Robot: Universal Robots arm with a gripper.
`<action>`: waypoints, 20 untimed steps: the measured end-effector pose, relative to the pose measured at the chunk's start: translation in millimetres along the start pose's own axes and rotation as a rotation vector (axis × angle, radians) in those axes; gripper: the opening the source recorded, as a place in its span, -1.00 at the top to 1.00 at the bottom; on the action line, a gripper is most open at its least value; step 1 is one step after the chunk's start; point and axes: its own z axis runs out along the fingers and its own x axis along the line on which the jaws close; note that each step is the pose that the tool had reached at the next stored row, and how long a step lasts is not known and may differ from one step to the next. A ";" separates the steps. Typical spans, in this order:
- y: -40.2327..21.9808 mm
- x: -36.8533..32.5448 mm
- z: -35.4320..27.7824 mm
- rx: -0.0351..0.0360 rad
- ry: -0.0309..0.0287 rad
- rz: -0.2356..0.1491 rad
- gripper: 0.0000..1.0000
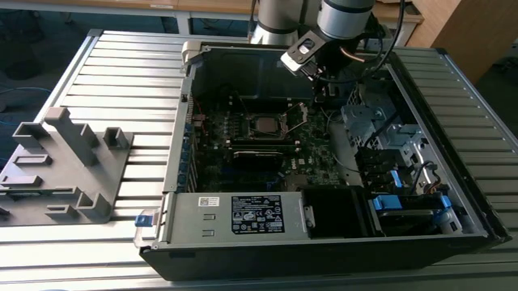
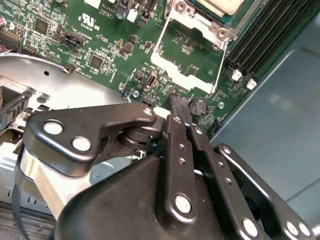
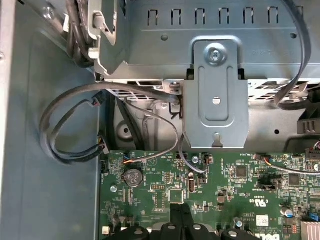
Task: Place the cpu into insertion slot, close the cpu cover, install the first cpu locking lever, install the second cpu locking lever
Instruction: 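Close the cpu cover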
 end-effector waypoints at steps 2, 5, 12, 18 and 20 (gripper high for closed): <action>0.0 0.0 2.7 -0.0001 0.0003 0.000 0.79; 0.9 -0.1 4.5 0.0000 0.0002 0.000 0.79; 0.9 -0.3 10.8 0.0000 0.0002 0.000 0.79; 0.8 -0.4 12.7 0.0000 0.0001 0.000 0.79; 0.8 -0.3 13.0 -0.0001 0.0004 0.000 0.79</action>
